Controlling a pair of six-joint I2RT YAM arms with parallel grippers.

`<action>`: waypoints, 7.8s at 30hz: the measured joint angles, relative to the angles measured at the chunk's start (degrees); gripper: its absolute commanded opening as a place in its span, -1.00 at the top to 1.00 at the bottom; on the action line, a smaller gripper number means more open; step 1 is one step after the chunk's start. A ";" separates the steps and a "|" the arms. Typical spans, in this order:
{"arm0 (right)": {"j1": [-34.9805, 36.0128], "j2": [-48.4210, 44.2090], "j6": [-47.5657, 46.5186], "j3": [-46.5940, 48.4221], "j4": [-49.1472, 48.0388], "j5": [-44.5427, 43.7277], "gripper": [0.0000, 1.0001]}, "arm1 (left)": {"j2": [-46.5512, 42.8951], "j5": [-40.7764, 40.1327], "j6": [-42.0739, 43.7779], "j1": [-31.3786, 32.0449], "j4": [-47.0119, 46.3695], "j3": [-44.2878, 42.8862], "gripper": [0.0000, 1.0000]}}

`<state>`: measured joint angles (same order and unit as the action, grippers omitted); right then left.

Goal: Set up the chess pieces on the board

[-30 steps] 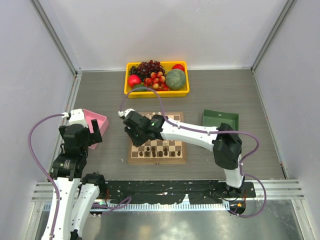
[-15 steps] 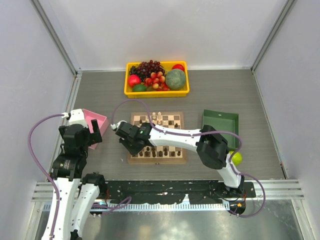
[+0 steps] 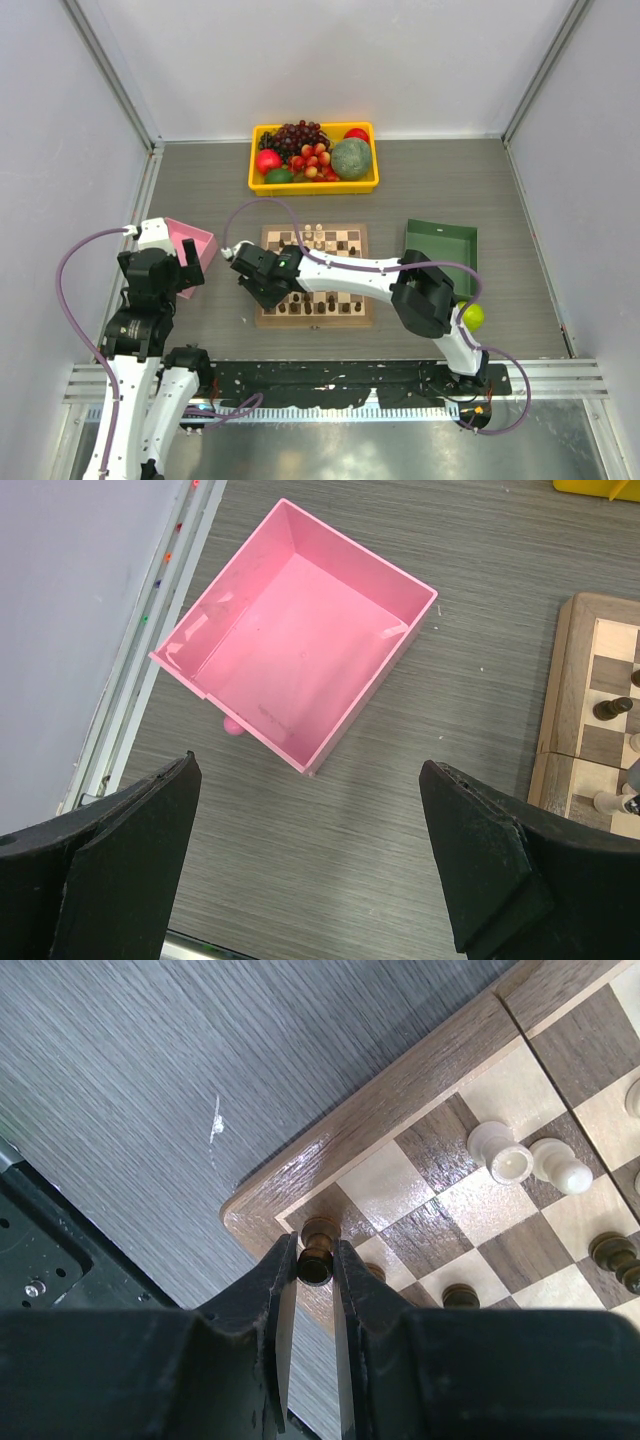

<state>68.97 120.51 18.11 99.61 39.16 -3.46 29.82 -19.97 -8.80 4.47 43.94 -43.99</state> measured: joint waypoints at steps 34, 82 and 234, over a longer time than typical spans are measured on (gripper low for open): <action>-8.72 -17.14 -0.37 -5.55 -0.37 -4.57 0.06 | 0.02 0.02 -0.02 0.00 0.00 0.00 -0.98; -30.75 -13.81 1.16 -22.80 -5.31 -5.01 0.48 | 0.72 0.35 0.00 0.00 0.00 0.00 -0.98; -28.98 -11.69 2.73 -18.38 -8.09 -4.85 0.31 | 0.94 1.14 0.00 0.00 0.00 0.00 -0.98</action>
<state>39.99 108.81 20.84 81.23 31.07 -8.32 30.76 -18.83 -8.80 4.47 43.94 -43.99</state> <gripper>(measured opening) 0.349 0.991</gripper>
